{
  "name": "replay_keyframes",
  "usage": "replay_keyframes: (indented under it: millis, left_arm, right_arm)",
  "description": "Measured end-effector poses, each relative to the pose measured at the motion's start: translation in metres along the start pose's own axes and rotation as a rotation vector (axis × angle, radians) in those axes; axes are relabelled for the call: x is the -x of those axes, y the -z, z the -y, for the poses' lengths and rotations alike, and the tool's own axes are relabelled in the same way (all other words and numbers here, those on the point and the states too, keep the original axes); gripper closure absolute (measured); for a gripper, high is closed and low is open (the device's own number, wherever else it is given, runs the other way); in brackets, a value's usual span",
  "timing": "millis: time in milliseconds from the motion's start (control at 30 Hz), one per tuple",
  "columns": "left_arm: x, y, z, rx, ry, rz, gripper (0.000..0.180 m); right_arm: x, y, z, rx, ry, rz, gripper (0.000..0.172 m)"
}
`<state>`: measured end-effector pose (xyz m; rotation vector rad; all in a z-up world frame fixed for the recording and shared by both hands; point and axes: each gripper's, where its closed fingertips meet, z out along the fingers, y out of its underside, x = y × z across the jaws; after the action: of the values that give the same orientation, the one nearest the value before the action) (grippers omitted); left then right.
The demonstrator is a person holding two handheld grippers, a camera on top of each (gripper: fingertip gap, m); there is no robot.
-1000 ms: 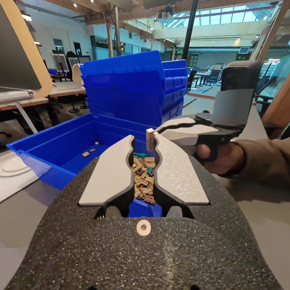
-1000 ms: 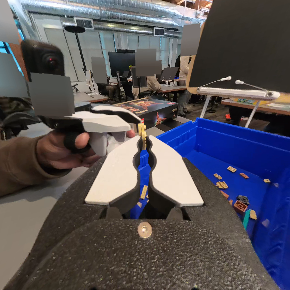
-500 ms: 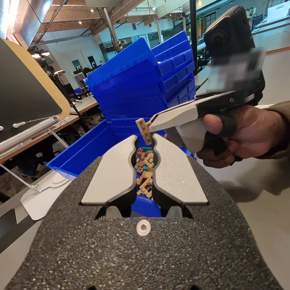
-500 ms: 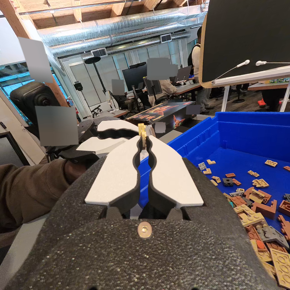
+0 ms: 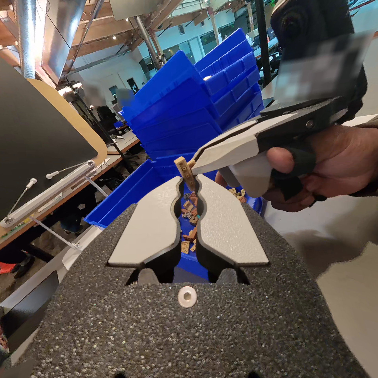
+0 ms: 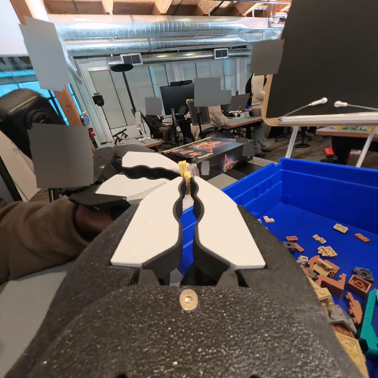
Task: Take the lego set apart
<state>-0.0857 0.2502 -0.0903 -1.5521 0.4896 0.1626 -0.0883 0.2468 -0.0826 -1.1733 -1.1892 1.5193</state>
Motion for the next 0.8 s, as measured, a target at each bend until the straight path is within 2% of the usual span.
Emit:
replay_keyframes:
  millis: [100,333,633,800]
  left_arm:
    - [-0.002,0.002,0.003,-0.034,-0.012,-0.040,0.172]
    - [-0.012,0.004,0.004,-0.083,0.181,-0.271,0.172]
    - [-0.017,0.001,-0.008,-0.067,0.414,-0.450,0.173]
    - [-0.017,-0.002,-0.012,-0.040,0.462,-0.481,0.173]
  right_arm:
    - [0.004,0.002,0.002,0.026,0.067,0.048,0.167]
    - [0.010,0.010,-0.002,0.087,0.123,0.186,0.166]
    - [0.003,0.009,-0.014,0.166,0.262,0.145,0.166]
    - [-0.002,0.010,-0.018,0.201,0.340,0.124,0.166]
